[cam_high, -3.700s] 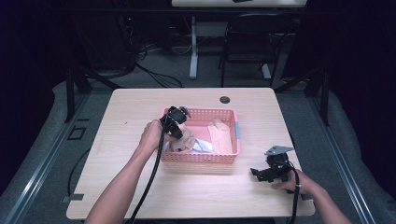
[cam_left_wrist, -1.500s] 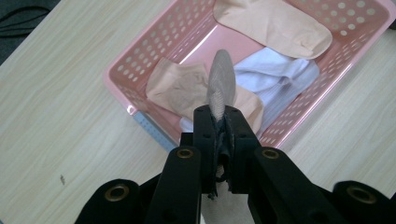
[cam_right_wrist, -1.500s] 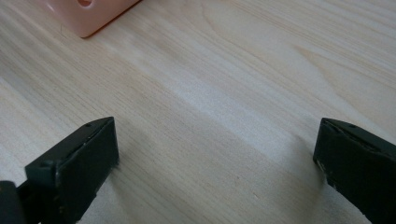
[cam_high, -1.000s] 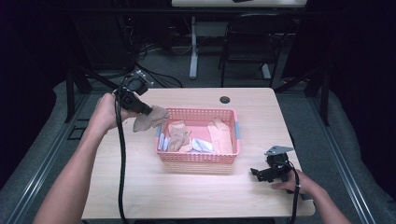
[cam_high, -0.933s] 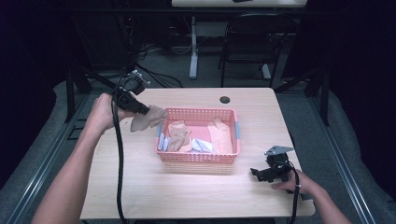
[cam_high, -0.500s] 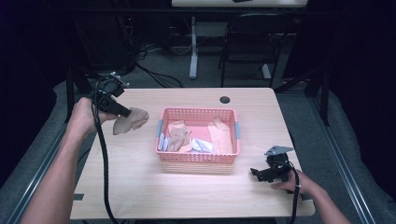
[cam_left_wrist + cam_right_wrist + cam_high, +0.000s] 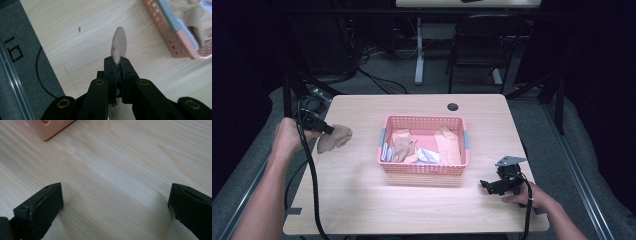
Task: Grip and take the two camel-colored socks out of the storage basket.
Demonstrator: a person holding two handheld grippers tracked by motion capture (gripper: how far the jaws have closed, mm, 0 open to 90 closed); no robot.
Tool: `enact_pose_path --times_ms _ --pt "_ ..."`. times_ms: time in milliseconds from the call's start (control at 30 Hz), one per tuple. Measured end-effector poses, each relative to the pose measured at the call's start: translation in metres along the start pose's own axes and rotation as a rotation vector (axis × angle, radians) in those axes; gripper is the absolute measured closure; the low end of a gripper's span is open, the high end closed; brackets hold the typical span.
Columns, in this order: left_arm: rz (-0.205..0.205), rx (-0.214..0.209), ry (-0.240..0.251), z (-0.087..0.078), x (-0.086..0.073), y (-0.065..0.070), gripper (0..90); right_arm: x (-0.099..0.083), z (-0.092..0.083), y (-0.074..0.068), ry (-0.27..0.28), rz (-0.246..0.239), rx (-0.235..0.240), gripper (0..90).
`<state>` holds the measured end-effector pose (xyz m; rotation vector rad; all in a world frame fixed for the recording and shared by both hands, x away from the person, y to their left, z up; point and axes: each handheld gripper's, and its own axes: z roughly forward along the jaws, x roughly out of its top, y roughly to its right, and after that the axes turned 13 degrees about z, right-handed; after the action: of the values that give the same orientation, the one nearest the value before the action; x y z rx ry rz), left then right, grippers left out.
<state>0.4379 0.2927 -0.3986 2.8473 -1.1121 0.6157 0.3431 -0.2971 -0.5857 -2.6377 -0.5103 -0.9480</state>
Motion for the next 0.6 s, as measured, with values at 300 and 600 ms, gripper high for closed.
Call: enact_pose_path --times_ms 300,600 --pt "-0.094 -0.023 -0.03 0.045 -0.032 -0.016 85.7 0.0 0.0 0.0 0.001 0.001 -0.001 0.0" --pt "-0.142 -0.052 -0.068 0.086 -0.045 -0.016 85.6 0.0 0.0 0.0 0.0 0.001 0.001 0.0"
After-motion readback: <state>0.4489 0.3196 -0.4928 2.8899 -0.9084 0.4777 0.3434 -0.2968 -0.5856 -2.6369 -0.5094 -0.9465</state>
